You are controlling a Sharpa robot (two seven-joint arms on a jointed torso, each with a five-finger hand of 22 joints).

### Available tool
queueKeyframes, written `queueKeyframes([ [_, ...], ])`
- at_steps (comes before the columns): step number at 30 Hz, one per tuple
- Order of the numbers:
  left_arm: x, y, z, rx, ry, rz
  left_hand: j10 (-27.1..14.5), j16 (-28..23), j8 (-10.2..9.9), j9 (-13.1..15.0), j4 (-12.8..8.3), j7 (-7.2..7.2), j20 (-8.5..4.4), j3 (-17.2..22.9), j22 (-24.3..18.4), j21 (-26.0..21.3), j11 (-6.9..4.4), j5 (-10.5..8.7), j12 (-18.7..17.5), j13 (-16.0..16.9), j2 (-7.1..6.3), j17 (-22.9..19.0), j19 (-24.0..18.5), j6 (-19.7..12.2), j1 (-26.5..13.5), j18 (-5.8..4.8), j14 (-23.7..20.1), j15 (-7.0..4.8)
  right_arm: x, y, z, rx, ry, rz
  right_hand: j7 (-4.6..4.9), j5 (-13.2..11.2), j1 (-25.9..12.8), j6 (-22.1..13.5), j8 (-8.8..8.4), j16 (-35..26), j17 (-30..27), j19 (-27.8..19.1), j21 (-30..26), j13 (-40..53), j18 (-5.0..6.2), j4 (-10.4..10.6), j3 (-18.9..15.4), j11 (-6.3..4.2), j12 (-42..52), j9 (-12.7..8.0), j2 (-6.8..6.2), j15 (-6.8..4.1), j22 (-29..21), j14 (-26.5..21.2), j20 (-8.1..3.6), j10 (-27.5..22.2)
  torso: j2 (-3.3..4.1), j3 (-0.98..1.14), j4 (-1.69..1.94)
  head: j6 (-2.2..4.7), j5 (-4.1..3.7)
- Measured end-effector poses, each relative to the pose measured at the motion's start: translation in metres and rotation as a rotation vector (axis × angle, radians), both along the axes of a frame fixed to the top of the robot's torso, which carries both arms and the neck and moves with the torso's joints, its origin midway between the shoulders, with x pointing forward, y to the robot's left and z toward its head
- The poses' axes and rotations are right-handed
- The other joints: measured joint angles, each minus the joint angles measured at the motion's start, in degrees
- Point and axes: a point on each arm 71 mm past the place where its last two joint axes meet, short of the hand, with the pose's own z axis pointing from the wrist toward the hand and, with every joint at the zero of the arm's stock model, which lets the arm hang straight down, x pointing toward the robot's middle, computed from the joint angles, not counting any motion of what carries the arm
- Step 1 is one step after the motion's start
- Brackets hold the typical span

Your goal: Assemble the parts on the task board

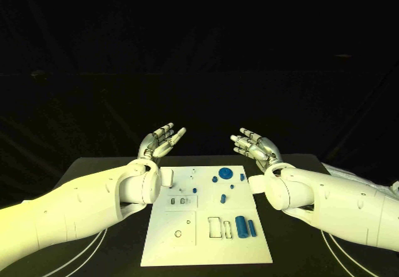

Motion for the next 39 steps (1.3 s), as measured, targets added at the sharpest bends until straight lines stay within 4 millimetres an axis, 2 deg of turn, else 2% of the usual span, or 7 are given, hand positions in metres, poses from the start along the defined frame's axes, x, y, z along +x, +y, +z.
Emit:
queueKeyframes([
  [5, 0.0, -0.001, 0.0, -0.011, 0.001, -0.023, 5.08, 2.01, 0.58, 0.36, 0.37, 0.16, 0.91, 0.11, 1.4, 2.59, 1.02, 0.0, 0.63, 0.42, 1.35, 1.07, 7.55, 3.59, 3.18, 0.96, 8.8, 0.63, 0.007, 0.004, 0.0, -0.013, 0.001, 0.106, 0.54, -0.38, 3.7, 7.85, 1.14, 1.31, 0.63, 8.23, 1.79, 0.64, 1.34, -2.39, 0.96, -0.52, 1.4, 0.65, 0.55, -0.76, 0.83, 10.57, 0.25, 10.9, -0.01, 0.01, -0.01, 0.0, 0.0],
  [7, 0.0, -0.002, 0.0, -0.013, 0.001, -0.028, 9.3, 3.82, 1.12, 0.62, 0.36, 0.33, 0.85, 0.09, 2.81, 5.28, 1.02, 0.0, 1.17, 0.68, 1.9, 1.81, 15.67, 6.5, 3.74, 1.05, 15.2, 0.23, 0.009, 0.006, 0.0, -0.019, 0.003, 0.145, 0.74, -0.55, 4.38, 10.55, 1.39, 1.78, 0.82, 10.46, 2.39, 0.82, 1.93, -2.79, 1.36, -0.84, 1.85, 0.81, 0.62, -1.17, 1.06, 13.65, 0.25, 13.98, -0.01, 0.01, -0.01, 0.0, 0.0],
  [11, 0.0, -0.002, 0.0, -0.017, 0.001, -0.036, 25.2, 7.28, 3.18, 1.55, -1.23, 1.59, 0.55, -0.27, 4.78, 9.92, -0.38, 0.0, 4.18, 1.79, 3.23, 2.77, 26.61, 17.65, 4.54, 3.29, 23.26, -1.9, 0.01, 0.009, -0.001, -0.028, 0.01, 0.21, 1.82, -0.89, 5.67, 19.36, 2.27, 3.18, 1.08, 16.83, 4.44, 1.0, 2.68, -4.31, 2.4, -2.01, 3.13, 1.31, 0.48, -2.67, 1.64, 22.16, -0.19, 22.01, -0.01, 0.0, -0.02, 0.0, 0.0],
  [16, -0.001, 0.015, 0.0, -0.013, 0.007, -0.023, 31.25, 10.7, 4.0, 1.8, -2.75, 3.53, -0.71, -1.12, 6.62, 14.57, -2.15, 0.0, 5.57, 1.68, 4.67, 4.27, 35.24, 26.72, 4.37, 4.5, 31.96, -4.52, 0.021, -0.021, 0.007, -0.204, -0.087, 0.174, 3.17, -1.21, 6.23, 27.26, 2.45, 4.04, 1.14, 22.78, 6.44, 1.07, 3.58, -6.16, 3.93, -3.29, 3.72, 1.54, -0.08, -4.37, 1.99, 29.67, -1.28, 28.61, 0.81, -0.17, 0.13, -0.76, -0.66],
  [26, -0.01, 0.024, 0.008, -0.037, 0.017, -0.06, 35.6, 11.42, 4.0, 1.64, -4.31, 4.62, -2.78, -2.38, 7.78, 17.28, -3.67, -0.01, 5.97, 1.61, 5.73, 6.7, 39.62, 30.42, 4.98, 4.48, 37.27, -6.38, 0.025, -0.024, 0.026, -0.468, -0.274, 0.196, 4.64, -1.44, 7.32, 33.95, 2.45, 4.48, 1.2, 30.98, 9.78, 1.21, 4.44, -7.74, 7.29, -4.98, 3.69, 1.66, -1.69, -6.88, 2.6, 38.99, -3.91, 35.36, 3.15, -0.54, 1.13, -0.63, -1.75],
  [38, -0.033, 0.014, 0.025, -0.104, 0.025, -0.162, 36.18, 11.42, 3.66, 1.64, -4.92, 4.5, -3.07, -2.69, 8.04, 17.6, -3.84, -0.01, 5.97, 1.62, 5.95, 7.49, 40.35, 31.11, 5.21, 4.48, 38.15, -6.66, 0.031, -0.016, 0.043, -0.854, -0.387, 0.276, 2.43, -1.44, 8.05, 37.6, 2.45, 12.19, 5.73, 42.41, 18.94, 1.36, 4.44, -7.97, 7.99, -7.7, 2.87, 1.74, -4.84, -11.54, 6.67, 54.77, -9.22, 41.24, 6.22, -1.01, 2.18, 0.78, -3.11],
  [39, -0.035, 0.012, 0.026, -0.112, 0.028, -0.172, 36.18, 11.42, 3.66, 1.64, -4.92, 4.5, -3.07, -2.69, 8.03, 17.6, -3.84, -0.01, 5.97, 1.62, 5.95, 7.49, 40.35, 31.11, 5.21, 4.48, 38.15, -6.66, 0.031, -0.014, 0.044, -0.89, -0.393, 0.281, 1.77, -1.44, 7.72, 38.85, 2.45, 16.09, 8.59, 44.74, 22.25, 1.36, 4.44, -7.94, 7.96, -8.47, 2.2, 1.74, -6.02, -12.57, 8.43, 56.42, -10.57, 42.95, 6.45, -1.04, 2.27, 0.94, -3.28],
])
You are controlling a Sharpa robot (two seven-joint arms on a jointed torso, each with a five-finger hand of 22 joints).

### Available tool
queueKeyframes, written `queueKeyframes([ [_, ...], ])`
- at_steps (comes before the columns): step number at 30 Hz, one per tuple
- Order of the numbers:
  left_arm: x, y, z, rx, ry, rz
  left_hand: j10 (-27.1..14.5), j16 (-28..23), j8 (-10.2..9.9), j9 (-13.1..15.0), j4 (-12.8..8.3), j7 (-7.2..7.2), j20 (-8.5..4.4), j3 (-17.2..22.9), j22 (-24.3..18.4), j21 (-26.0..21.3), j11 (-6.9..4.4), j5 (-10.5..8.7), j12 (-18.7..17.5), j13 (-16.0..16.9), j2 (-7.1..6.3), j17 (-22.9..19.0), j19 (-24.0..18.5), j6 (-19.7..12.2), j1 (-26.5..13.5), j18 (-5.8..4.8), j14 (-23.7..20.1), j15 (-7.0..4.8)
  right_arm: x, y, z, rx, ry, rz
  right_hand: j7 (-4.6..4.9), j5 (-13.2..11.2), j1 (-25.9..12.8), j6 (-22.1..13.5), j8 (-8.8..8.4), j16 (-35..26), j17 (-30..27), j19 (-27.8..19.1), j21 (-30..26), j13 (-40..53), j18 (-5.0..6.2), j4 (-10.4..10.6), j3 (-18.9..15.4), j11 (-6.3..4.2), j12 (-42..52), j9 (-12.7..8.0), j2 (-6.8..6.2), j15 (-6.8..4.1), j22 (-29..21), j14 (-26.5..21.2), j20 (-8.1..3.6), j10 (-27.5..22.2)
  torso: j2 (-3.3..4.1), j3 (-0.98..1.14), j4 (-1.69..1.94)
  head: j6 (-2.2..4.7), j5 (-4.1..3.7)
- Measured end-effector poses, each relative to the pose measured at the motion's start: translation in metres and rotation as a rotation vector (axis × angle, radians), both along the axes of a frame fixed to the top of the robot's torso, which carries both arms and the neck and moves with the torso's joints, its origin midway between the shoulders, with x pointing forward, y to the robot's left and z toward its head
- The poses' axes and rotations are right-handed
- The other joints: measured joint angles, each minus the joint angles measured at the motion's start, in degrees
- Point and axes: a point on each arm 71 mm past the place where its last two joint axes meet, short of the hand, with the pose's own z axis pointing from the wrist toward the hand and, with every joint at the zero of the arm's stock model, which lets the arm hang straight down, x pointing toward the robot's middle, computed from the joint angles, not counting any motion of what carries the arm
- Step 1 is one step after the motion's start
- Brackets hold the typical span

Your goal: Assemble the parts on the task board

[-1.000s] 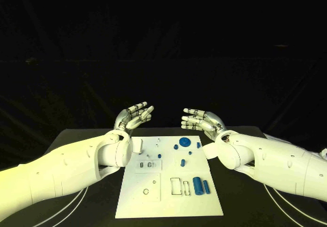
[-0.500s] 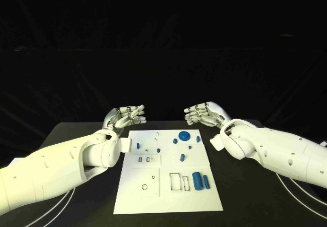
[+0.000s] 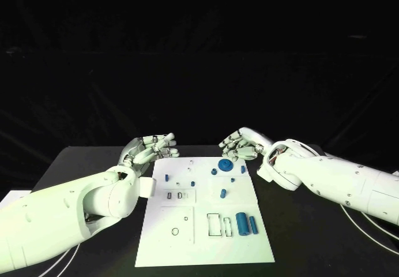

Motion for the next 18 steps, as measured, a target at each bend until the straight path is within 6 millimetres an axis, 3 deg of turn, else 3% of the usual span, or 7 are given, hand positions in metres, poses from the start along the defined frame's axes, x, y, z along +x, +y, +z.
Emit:
queueKeyframes([
  [2, -0.006, -0.005, 0.003, -0.019, 0.009, -0.021, 0.0, 0.0, 0.0, -0.06, -0.16, 0.0, 0.19, -0.16, 0.04, 0.05, 0.0, 0.0, 0.0, 0.0, 0.0, 0.08, 0.2, 0.0, 0.0, 0.0, 0.0, 0.0, 0.0, 0.004, 0.002, -0.07, -0.019, 0.005, -0.67, -0.23, -0.39, 0.69, -0.16, 3.0, 2.24, 1.06, 2.41, 0.0, -0.01, 0.22, -0.22, -0.71, -0.64, 0.0, -0.62, -0.79, 1.26, 0.81, -1.0, 0.88, 0.5, -0.08, 0.2, 0.32, -0.3],
  [6, -0.014, -0.013, 0.006, -0.048, 0.028, -0.05, 0.0, 0.0, -0.22, -0.06, -0.34, 0.0, 0.19, -0.29, 0.07, 0.22, 0.0, 0.0, -0.3, 0.0, 0.0, 0.09, 0.19, 0.0, 0.0, 0.0, 0.0, 0.0, 0.001, 0.009, 0.002, -0.204, -0.052, 0.012, -1.04, -0.24, -0.68, 1.05, -0.23, 6.19, 4.8, 1.47, 4.5, 0.0, -0.02, 0.39, -0.06, -0.81, -0.65, 0.0, -0.91, -0.88, 2.42, 0.89, -1.37, 0.99, 1.56, -0.26, 0.67, 0.78, -0.82],
  [12, -0.021, -0.018, 0.008, -0.076, 0.051, -0.071, 0.0, -0.27, -0.22, -0.06, -0.49, 0.0, 0.19, -0.15, 0.06, 0.22, 0.0, 0.0, -0.3, 0.0, 0.0, 0.14, 0.19, 0.0, 0.0, 0.0, 0.0, 0.0, 0.002, 0.018, 0.0, -0.349, -0.089, 0.026, -1.24, -0.66, -1.36, 1.25, -0.23, 16.7, 11.66, 2.96, 9.66, -0.01, -0.01, 0.95, 0.51, -1.03, -0.65, -0.01, -1.58, -1.08, 5.35, 1.09, -1.52, 0.78, 2.96, -0.39, 1.27, 0.98, -1.29],
  [18, -0.025, -0.021, 0.009, -0.089, 0.065, -0.084, 0.0, -0.55, -0.29, -0.05, -0.64, 0.2, 0.19, -0.3, 0.06, 0.22, 0.0, 0.0, -0.3, 0.01, 0.0, 0.18, 0.19, 0.2, 0.0, -0.01, -0.14, 0.13, 0.002, 0.025, -0.002, -0.423, -0.107, 0.041, -1.31, -0.88, -1.74, 1.56, -0.23, 32.13, 26.76, 2.96, 14.37, -0.01, -0.01, 1.18, 1.53, -1.07, -0.65, 0.07, -1.96, -1.09, 8.24, 1.09, -1.52, 0.21, 3.93, -0.51, 1.85, 0.91, -1.61],
])
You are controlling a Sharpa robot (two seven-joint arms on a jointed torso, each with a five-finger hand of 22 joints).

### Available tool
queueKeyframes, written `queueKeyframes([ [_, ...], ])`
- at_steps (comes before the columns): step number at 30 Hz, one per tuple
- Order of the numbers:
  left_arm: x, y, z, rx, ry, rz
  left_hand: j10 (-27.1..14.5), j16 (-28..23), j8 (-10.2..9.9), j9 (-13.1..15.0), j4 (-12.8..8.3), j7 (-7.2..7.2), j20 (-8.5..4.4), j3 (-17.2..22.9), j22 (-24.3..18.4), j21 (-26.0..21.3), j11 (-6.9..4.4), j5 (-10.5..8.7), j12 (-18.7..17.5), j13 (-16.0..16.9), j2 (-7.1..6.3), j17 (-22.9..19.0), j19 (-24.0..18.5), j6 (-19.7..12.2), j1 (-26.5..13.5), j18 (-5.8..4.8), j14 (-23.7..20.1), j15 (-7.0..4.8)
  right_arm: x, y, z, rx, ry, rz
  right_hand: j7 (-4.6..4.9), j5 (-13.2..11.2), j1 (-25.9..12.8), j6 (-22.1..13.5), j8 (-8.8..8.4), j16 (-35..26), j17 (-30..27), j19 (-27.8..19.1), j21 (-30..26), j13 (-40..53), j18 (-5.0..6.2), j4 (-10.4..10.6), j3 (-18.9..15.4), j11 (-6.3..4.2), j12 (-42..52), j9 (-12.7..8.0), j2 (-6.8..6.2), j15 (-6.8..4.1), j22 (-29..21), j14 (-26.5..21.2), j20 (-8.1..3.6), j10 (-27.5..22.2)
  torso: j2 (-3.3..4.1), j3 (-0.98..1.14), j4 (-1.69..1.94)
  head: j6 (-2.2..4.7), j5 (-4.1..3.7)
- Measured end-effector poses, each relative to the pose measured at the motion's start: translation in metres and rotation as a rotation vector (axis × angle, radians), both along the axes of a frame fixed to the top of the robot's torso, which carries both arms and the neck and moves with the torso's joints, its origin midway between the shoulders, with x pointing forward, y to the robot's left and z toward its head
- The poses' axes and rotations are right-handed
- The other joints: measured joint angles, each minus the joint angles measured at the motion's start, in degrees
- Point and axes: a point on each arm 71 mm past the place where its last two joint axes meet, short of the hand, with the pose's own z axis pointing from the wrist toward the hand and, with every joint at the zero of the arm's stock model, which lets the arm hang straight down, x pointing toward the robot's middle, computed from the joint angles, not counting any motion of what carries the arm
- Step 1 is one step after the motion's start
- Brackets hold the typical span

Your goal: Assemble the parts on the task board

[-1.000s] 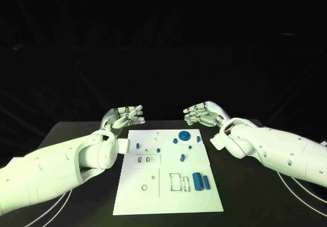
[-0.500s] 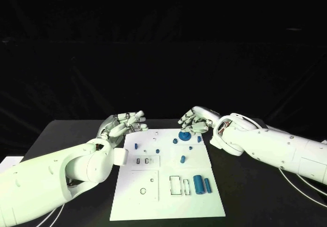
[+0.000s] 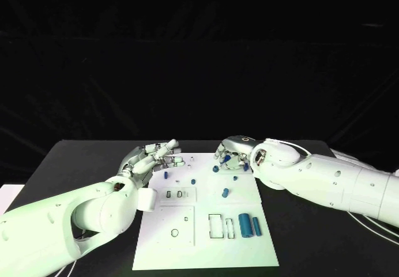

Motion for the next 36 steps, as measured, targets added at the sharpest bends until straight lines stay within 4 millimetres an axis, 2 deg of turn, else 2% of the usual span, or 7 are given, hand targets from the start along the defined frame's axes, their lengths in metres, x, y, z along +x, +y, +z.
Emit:
queueKeyframes([
  [5, -0.002, -0.002, 0.0, -0.006, 0.009, -0.008, 0.0, 0.0, -0.25, -0.02, -0.15, 0.0, 0.0, -0.15, 0.01, 0.0, 0.0, 0.0, -0.34, 0.0, 0.0, 0.04, 0.0, 0.0, 0.0, -0.01, -0.09, 0.09, -0.001, 0.005, -0.001, -0.043, -0.003, 0.013, -0.06, 0.0, 0.0, 0.73, 0.0, 6.45, 6.66, -0.6, 2.92, 0.0, 0.0, 0.08, 0.57, 0.17, 0.0, 0.0, 0.0, 0.0, 1.92, 0.0, 0.51, -0.79, 0.63, -0.13, 0.35, -0.12, -0.35],
  [7, -0.002, -0.002, 0.0, -0.007, 0.011, -0.01, 0.0, -0.09, -0.25, -0.05, -0.16, 0.0, 0.0, -0.16, 0.05, 0.0, 0.0, 0.0, -0.35, 0.0, 0.0, 0.09, 0.0, 0.0, 0.0, 0.0, -0.09, 0.09, -0.001, 0.006, -0.001, -0.054, -0.003, 0.017, -0.08, 0.0, 0.0, 0.87, 0.0, 8.42, 8.75, -1.0, 3.9, 0.0, 0.0, 0.06, 1.01, 0.17, 0.0, 0.03, 0.0, 0.0, 2.56, 0.0, 0.34, -0.79, 0.85, -0.17, 0.44, -0.12, -0.49],
  [13, -0.003, -0.002, 0.0, -0.008, 0.016, -0.014, 0.0, -0.23, -0.25, -0.05, -0.16, 0.0, 0.0, -0.16, 0.05, 0.0, 0.0, 0.0, -0.35, 0.0, 0.0, 0.1, 0.0, 0.0, 0.0, 0.0, -0.09, 0.09, -0.001, 0.009, -0.002, -0.082, -0.006, 0.024, -0.25, 0.0, -0.14, 1.65, 0.0, 11.77, 12.39, -1.57, 5.73, 0.0, 0.0, 0.39, 1.65, 0.17, 0.0, 0.1, 0.14, 0.0, 3.73, -0.01, 0.52, -0.79, 1.27, -0.24, 0.61, -0.04, -0.69],
  [26, -0.003, -0.002, 0.0, -0.009, 0.02, -0.02, 0.0, -0.45, -0.48, -0.04, -0.31, 0.0, 0.0, -0.31, 0.05, 0.0, 0.0, 0.0, -0.66, -0.05, 0.0, 0.17, 0.0, 0.0, 0.0, -0.01, -0.3, 0.29, 0.0, 0.013, -0.003, -0.13, -0.015, 0.025, -0.6, -1.49, -0.04, 2.84, 0.0, 15.67, 16.44, -2.39, 9.16, -0.01, 0.0, 0.76, 4.13, 0.16, 0.0, 0.16, 0.66, 0.0, 6.19, -0.01, 0.52, -0.78, 1.87, -0.24, 0.82, 0.18, -0.57],
  [30, -0.004, -0.002, 0.0, -0.009, 0.021, -0.021, 0.0, -0.45, -0.48, -0.04, -0.32, 0.0, 0.0, -0.31, 0.04, 0.0, 0.0, 0.0, -0.66, -0.04, 0.0, 0.17, 0.0, 0.0, 0.0, 0.0, -0.3, 0.29, 0.0, 0.013, -0.002, -0.14, -0.02, 0.022, -0.59, -2.42, -0.14, 3.42, 0.0, 16.56, 17.51, -2.39, 10.67, -0.01, 0.0, 0.89, 5.12, -0.29, 0.0, 0.23, 1.13, 0.0, 7.76, -0.01, 0.52, -0.32, 2.02, -0.24, 0.88, 0.19, -0.64],
  [36, -0.004, -0.002, 0.0, -0.009, 0.022, -0.022, 0.0, -0.45, -0.48, -0.04, -0.32, 0.0, 0.0, -0.31, 0.04, 0.0, 0.0, 0.0, -0.66, -0.04, 0.0, 0.17, 0.0, 0.0, 0.0, -0.01, -0.3, 0.29, 0.001, 0.014, -0.002, -0.149, -0.026, 0.021, -1.1, -4.17, -0.03, 4.78, 0.23, 18.69, 19.77, -2.39, 13.67, 0.03, 0.0, 1.39, 6.31, -0.71, 0.0, 0.42, 1.4, -0.13, 11.17, 0.12, 0.52, 1.13, 2.19, -0.2, 0.89, 0.14, -0.68],
])
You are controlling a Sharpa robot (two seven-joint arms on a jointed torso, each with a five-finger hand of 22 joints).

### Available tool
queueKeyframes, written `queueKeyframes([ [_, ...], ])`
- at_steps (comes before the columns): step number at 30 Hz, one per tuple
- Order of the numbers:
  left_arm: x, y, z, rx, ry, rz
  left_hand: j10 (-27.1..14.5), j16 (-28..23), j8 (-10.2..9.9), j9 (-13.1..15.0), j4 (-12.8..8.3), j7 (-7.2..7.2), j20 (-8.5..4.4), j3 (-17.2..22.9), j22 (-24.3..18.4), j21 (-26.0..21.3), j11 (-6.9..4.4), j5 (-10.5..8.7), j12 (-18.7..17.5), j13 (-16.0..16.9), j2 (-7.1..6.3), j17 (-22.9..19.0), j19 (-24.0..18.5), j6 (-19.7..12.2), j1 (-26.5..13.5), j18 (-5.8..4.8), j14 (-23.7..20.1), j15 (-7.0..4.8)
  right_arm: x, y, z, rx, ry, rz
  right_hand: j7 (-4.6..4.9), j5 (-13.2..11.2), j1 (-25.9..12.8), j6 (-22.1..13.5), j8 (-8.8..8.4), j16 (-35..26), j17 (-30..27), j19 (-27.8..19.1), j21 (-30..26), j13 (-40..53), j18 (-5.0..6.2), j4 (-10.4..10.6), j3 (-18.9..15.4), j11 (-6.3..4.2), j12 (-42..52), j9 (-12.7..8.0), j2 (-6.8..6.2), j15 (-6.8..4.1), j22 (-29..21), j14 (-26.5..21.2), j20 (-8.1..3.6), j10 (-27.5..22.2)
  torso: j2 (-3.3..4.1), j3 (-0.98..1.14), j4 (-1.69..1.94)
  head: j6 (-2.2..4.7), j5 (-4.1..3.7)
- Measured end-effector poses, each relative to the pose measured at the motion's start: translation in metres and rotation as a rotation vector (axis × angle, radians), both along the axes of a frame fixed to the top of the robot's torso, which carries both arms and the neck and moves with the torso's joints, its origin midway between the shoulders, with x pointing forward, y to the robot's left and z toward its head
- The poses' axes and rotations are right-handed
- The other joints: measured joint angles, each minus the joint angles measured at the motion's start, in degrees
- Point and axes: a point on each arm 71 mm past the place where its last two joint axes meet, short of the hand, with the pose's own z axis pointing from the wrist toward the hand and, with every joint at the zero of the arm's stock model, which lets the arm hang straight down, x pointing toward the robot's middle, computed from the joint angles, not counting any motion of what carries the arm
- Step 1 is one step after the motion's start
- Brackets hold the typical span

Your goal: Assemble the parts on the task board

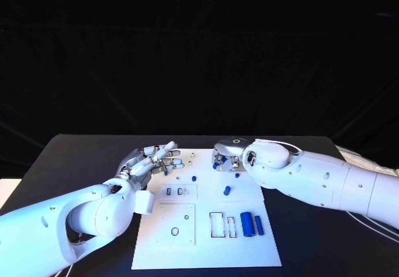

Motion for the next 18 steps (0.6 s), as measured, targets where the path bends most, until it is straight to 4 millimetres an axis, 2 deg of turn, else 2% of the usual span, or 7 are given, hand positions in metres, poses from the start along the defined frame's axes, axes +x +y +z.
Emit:
queueKeyframes([
  [2, 0.0, 0.0, 0.0, 0.0, 0.0, 0.0, 0.0, 0.0, 0.0, 0.0, 0.0, 0.0, 0.0, 0.0, 0.0, 0.0, 0.0, 0.0, 0.0, 0.0, 0.0, 0.02, 0.0, 0.0, 0.0, 0.0, 0.0, 0.0, 0.0, 0.0, 0.001, 0.001, -0.004, 0.0, -0.17, -0.89, -0.05, 0.78, 0.24, 0.84, 1.01, 0.27, 1.29, 0.1, 0.0, 0.4, 0.4, -0.3, 0.0, 0.04, 0.42, -0.45, 1.6, -0.08, -0.12, 0.84, 0.04, -0.01, 0.01, -0.01, -0.01],
  [5, 0.0, 0.0, 0.0, 0.0, 0.001, -0.001, 0.0, 0.0, 0.0, 0.0, 0.0, 0.0, 0.0, 0.0, 0.0, 0.0, 0.0, 0.0, 0.0, 0.0, 0.0, 0.08, 0.0, 0.0, 0.0, 0.0, 0.0, 0.0, 0.0, 0.0, 0.001, 0.006, -0.013, 0.0, -0.53, -2.43, 0.03, 1.75, 0.67, 2.01, 2.4, 0.97, 3.23, 0.18, 0.0, 0.77, 1.21, -0.68, 0.25, 0.14, 0.76, -0.51, 4.01, -0.12, -0.32, 1.92, 0.1, -0.01, 0.03, -0.03, -0.04],
  [8, 0.0, 0.0, 0.0, 0.0, 0.002, -0.001, 0.0, 0.0, 0.0, 0.0, 0.0, 0.0, 0.0, 0.0, 0.0, 0.0, 0.0, 0.0, 0.0, 0.0, 0.0, 0.07, 0.0, 0.0, 0.0, 0.0, 0.0, 0.0, 0.0, 0.0, 0.003, 0.026, -0.036, -0.002, -0.69, -4.84, 0.18, 2.09, 0.92, 2.87, 3.31, 1.27, 4.81, 0.2, 0.0, 1.46, 1.92, -0.97, 0.29, 0.23, 1.08, -0.91, 5.93, -0.13, -0.61, 2.82, 0.15, -0.01, 0.06, -0.04, -0.1],
  [9, 0.0, 0.0, 0.0, 0.001, 0.002, -0.001, 0.0, 0.0, 0.0, 0.0, 0.0, 0.0, 0.0, 0.0, 0.0, 0.0, 0.0, 0.0, 0.0, 0.0, 0.0, 0.07, 0.0, 0.0, 0.0, 0.0, 0.0, 0.0, 0.0, 0.0, 0.003, 0.036, -0.047, -0.003, -0.69, -5.08, 0.32, 2.09, 0.94, 2.87, 3.46, 1.27, 5.2, 0.2, -0.01, 1.61, 2.07, -0.99, 0.29, 0.23, 1.22, -0.91, 6.37, -0.13, -0.61, 2.84, 0.17, -0.02, 0.08, -0.02, -0.12],
  [10, 0.0, 0.0, 0.0, 0.001, 0.002, -0.001, 0.0, 0.0, 0.0, 0.0, 0.0, 0.0, 0.0, 0.0, 0.0, 0.0, 0.0, 0.0, 0.0, 0.0, 0.0, 0.07, 0.0, 0.0, 0.0, 0.0, 0.0, 0.0, 0.0, 0.0, 0.005, 0.047, -0.059, -0.005, -0.69, -5.15, 0.4, 2.09, 1.04, 2.87, 3.57, 1.46, 5.58, 0.2, -0.64, 1.77, 2.24, -1.08, 0.27, 0.24, 1.3, -0.91, 6.84, -0.13, -0.42, 2.93, 0.19, -0.02, 0.08, 0.01, -0.12],
  [18, 0.001, 0.002, -0.001, 0.002, 0.004, 0.001, -0.21, 0.0, 0.0, 0.0, 0.0, 0.0, 0.0, 0.0, -0.01, 0.0, 0.2, 0.0, 0.0, 0.0, 0.0, 0.07, 0.0, 0.0, 0.0, 0.0, 0.0, 0.0, 0.002, 0.006, 0.017, 0.166, -0.162, -0.028, -0.7, -5.41, 0.47, 2.08, 1.04, 3.21, 3.56, 1.47, 5.85, 0.2, -0.9, 1.76, 2.71, -1.16, 0.22, 0.23, 1.51, -0.91, 7.39, -0.13, -0.41, 3.02, 0.42, -0.04, 0.25, 0.26, -0.01],
])
